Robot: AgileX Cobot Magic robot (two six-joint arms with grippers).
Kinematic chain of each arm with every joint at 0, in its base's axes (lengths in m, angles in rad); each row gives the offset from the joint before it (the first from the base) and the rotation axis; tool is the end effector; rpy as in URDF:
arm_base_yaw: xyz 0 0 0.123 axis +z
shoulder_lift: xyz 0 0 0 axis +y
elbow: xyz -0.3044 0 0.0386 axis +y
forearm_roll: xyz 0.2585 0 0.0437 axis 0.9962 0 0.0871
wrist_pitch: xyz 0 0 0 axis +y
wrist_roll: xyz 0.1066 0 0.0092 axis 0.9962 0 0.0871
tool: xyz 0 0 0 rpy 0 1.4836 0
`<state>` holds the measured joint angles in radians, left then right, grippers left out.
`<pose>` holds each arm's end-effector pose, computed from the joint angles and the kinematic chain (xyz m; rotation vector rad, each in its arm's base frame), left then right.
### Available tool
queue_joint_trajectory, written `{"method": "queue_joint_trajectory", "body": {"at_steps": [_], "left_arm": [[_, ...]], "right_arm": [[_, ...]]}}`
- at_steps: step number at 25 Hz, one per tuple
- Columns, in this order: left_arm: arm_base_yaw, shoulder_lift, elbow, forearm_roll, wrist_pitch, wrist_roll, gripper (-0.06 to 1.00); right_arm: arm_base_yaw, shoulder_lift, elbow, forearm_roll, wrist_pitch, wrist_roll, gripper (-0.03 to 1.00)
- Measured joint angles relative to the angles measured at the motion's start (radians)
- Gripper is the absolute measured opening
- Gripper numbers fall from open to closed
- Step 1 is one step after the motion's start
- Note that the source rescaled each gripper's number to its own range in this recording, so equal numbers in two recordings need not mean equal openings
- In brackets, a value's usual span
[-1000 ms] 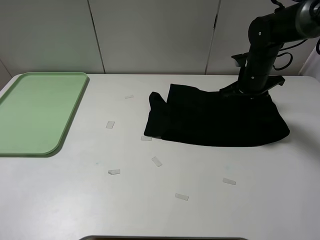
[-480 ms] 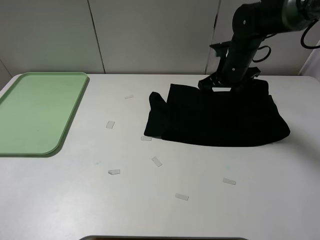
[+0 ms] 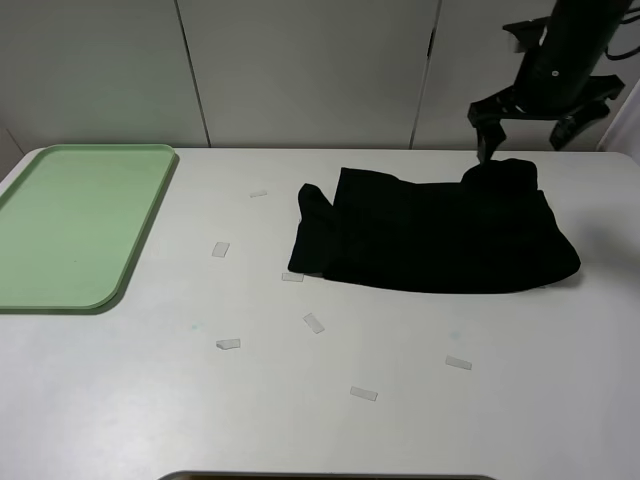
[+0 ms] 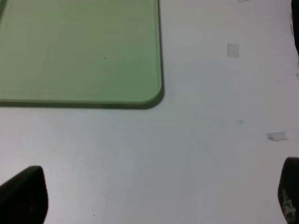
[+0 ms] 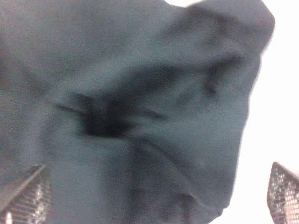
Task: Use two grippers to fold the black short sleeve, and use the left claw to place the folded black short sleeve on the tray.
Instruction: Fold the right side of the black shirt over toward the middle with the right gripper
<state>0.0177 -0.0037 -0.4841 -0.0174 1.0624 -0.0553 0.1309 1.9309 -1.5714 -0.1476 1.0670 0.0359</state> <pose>-0.0022 -0.0017 0.2700 -0.0744 2.0570 -0.0442 0.4236 0.0419 0.2411 -0.2188 2.8868 -0.1707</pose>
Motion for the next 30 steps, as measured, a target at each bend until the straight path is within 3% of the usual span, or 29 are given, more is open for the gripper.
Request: {"method": "queue_joint_trajectory", "body": {"at_steps": [3,8,16,20,25,30], "left_arm": [[0.0,0.0,0.0,0.0,0.0,0.0,0.99],[0.0,0.0,0.0,0.0,0.0,0.0,0.99],[0.0,0.0,0.0,0.0,0.0,0.0,0.99],[0.0,0.0,0.0,0.0,0.0,0.0,0.99],[0.0,0.0,0.0,0.0,0.0,0.0,0.99],[0.0,0.0,0.0,0.0,0.0,0.0,0.99]], "right_arm": [[-0.065,0.001,0.048,-0.001,-0.004,0.0,1.0],[-0.129,0.01,0.181,0.045,-0.106,0.0,1.0],[-0.096,0.049,0.338,0.206,-0.297,-0.075,1.0],[-0.075,0.115,0.353,0.245,-0.342,-0.115,1.0],[-0.068,0.131,0.352,0.245,-0.35,-0.135,1.0],[-0.067,0.053,0.347,0.247,-0.282,-0.139,1.0]]}}
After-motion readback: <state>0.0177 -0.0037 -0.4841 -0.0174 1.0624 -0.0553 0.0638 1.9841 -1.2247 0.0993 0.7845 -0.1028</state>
